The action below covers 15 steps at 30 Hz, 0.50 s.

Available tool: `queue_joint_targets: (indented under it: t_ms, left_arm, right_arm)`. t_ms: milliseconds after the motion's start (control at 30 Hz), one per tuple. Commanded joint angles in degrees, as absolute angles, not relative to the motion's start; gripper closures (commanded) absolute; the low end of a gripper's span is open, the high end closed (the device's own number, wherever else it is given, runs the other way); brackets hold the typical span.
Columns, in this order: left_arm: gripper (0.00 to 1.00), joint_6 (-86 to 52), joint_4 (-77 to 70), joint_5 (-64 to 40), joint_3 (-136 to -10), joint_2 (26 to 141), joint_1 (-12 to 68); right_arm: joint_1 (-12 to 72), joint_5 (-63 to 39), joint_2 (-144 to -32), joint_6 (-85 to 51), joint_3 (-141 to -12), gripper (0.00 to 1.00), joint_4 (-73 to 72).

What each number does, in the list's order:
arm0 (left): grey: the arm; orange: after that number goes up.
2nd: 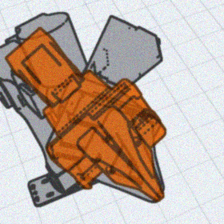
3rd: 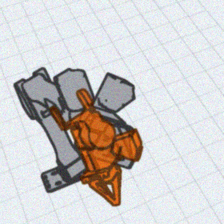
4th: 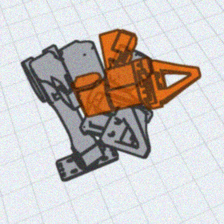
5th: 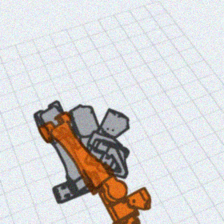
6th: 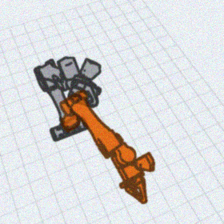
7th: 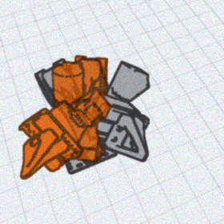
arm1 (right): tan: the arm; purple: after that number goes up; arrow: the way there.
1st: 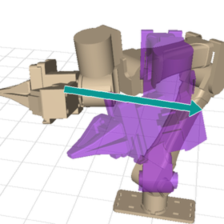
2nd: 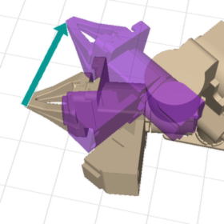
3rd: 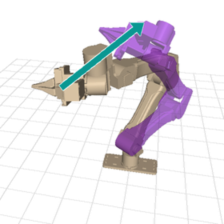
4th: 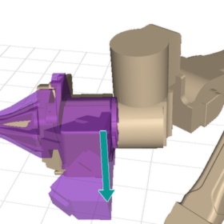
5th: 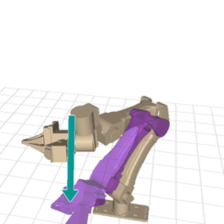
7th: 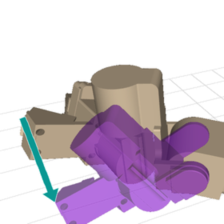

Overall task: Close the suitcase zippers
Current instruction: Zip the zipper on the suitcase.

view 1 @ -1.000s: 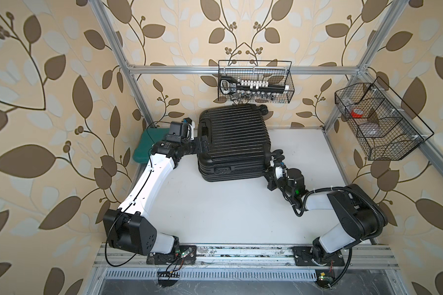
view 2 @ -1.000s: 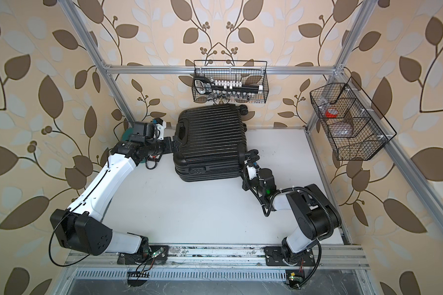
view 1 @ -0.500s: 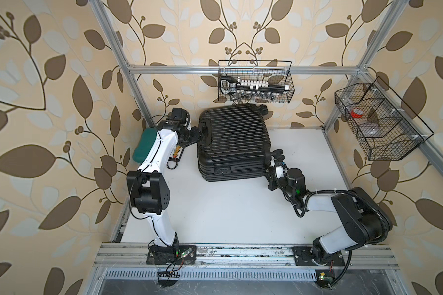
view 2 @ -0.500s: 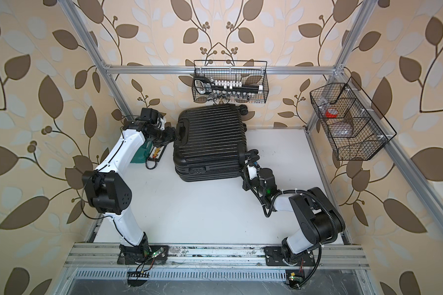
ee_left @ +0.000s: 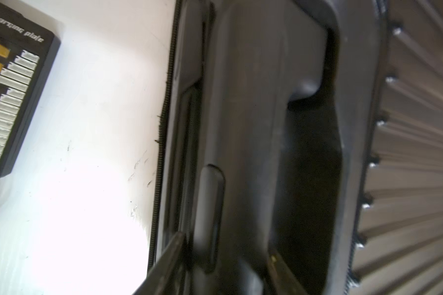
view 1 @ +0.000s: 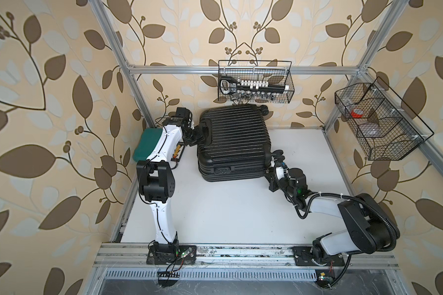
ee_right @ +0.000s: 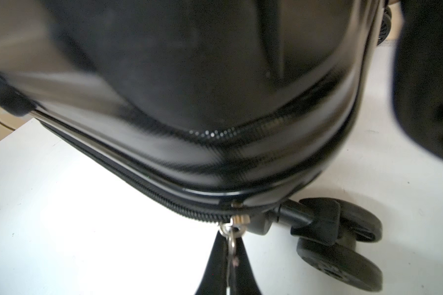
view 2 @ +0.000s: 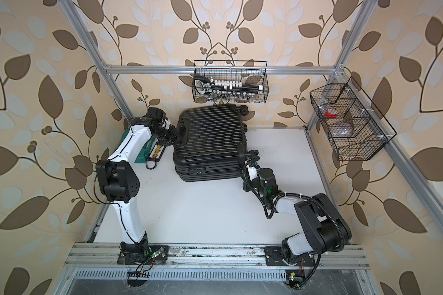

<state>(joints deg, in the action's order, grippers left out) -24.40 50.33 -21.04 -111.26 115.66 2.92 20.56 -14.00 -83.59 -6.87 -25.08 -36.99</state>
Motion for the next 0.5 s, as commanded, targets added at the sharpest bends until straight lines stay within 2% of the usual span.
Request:
queue_joint_targets:
  t_ms: [0,467]
  left_arm:
    - [0.68,-31.84,46.79,-25.5,-109.69,112.65,3.56]
    - [0.74,-47.27,38.87,-17.8,-100.24,101.95,5.75]
  right_arm:
    - [22.9,-15.41,-81.09,-3.47,-26.71,1.0,-36.65]
    - [30.82,-11.69,-78.14,-1.76,-26.32,1.0,-33.25]
